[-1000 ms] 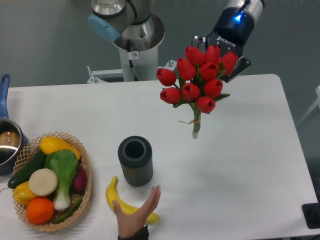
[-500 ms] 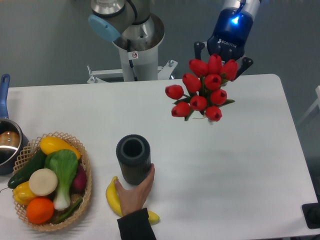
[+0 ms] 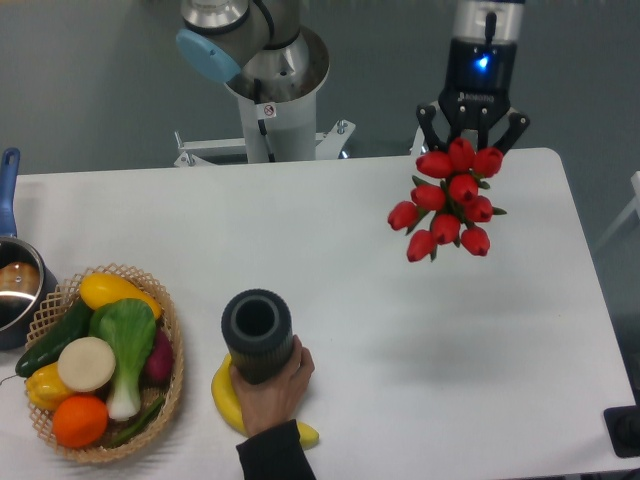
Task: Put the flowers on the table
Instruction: 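Lower the held tulip bouquet toward the table beside the grey container, then lay the tulips on the table and open the gripper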
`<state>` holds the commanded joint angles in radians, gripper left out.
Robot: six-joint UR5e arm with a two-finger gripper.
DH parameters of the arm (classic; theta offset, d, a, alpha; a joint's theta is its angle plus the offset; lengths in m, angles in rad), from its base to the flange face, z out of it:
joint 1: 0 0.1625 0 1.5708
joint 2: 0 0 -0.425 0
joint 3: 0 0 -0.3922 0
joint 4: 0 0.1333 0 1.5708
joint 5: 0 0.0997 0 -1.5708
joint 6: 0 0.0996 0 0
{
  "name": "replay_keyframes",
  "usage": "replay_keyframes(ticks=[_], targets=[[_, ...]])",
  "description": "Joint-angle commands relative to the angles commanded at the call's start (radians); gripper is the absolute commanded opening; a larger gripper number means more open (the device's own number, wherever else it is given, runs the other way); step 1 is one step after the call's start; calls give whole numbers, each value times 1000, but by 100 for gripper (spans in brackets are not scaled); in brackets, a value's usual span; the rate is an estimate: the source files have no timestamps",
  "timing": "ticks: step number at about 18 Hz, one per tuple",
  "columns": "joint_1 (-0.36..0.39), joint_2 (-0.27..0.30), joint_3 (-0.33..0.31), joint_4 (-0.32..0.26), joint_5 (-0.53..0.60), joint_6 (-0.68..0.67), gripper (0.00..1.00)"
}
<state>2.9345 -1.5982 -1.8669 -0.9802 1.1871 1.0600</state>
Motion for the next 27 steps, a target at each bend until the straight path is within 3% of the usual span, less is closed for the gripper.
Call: replay_keyframes(ticks=[7,11,17,23,25,27], targets=[[-35,-196,101,5,51,5,36],[-35,-273,127,11,51,11,36],[-80,-357,166,11,52,0,36],[-94,-402,179,20,51,0,36],[-97,-405,186,22,49,5,41],[-92,-405,215,22,49,8,55]])
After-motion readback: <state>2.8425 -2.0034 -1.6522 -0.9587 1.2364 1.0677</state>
